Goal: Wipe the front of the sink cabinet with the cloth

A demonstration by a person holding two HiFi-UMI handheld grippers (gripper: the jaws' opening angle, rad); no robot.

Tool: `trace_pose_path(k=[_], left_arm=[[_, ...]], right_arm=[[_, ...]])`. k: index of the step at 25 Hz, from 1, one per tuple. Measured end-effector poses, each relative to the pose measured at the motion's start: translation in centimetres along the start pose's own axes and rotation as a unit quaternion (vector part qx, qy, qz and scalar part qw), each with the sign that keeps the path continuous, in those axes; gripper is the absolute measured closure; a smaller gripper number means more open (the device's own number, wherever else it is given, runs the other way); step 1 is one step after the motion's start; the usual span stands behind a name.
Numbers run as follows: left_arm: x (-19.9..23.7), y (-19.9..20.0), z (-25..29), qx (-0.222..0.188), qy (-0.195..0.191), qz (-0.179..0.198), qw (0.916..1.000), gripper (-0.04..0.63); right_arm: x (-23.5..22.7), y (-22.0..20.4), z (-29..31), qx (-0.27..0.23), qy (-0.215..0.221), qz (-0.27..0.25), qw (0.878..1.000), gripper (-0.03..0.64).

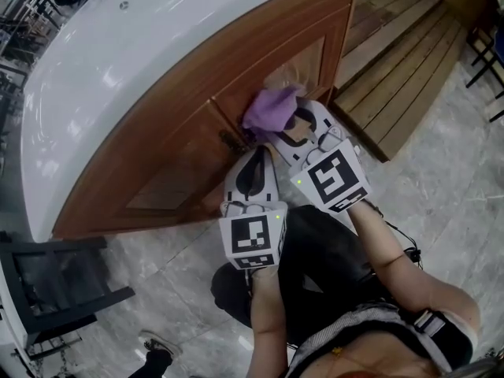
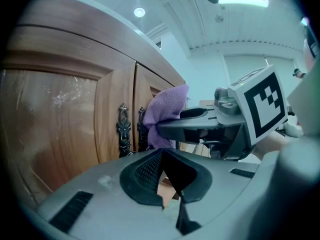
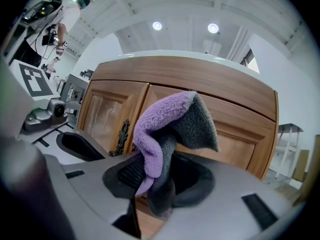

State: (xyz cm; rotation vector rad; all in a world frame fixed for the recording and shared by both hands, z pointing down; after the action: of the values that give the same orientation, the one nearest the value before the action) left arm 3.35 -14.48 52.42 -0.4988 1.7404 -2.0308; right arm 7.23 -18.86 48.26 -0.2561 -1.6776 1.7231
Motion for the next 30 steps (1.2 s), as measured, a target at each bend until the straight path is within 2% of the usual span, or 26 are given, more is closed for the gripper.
trace_pose_path(k=[14,30], left_arm=[[-0.8,0.1,1.1,-0.004,-0.016,-0.001,0.9999,0.589],[-1.7,0.0,2.0,-0.006,-0.034,-0.002,0.9994,0.589]], right_arm=[[-2.0,-1.5,0.3,0.019,-0.018,-0.002,1.0,0.433],[-5.4,-4.0,-0.4,0.05,-0.069,-0.003,0.996,0.433]])
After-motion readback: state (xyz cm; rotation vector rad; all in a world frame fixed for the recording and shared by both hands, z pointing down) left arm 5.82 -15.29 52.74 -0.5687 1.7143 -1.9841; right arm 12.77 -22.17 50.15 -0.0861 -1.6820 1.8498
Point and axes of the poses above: the fingertips, and each gripper's own axes: z forward along the fingers, x to its left, y out of its top, the point moved 2 cm from there along -z, backward along the fingers, and after that the axes turned 3 degrees about -x, right-handed, at the moved point
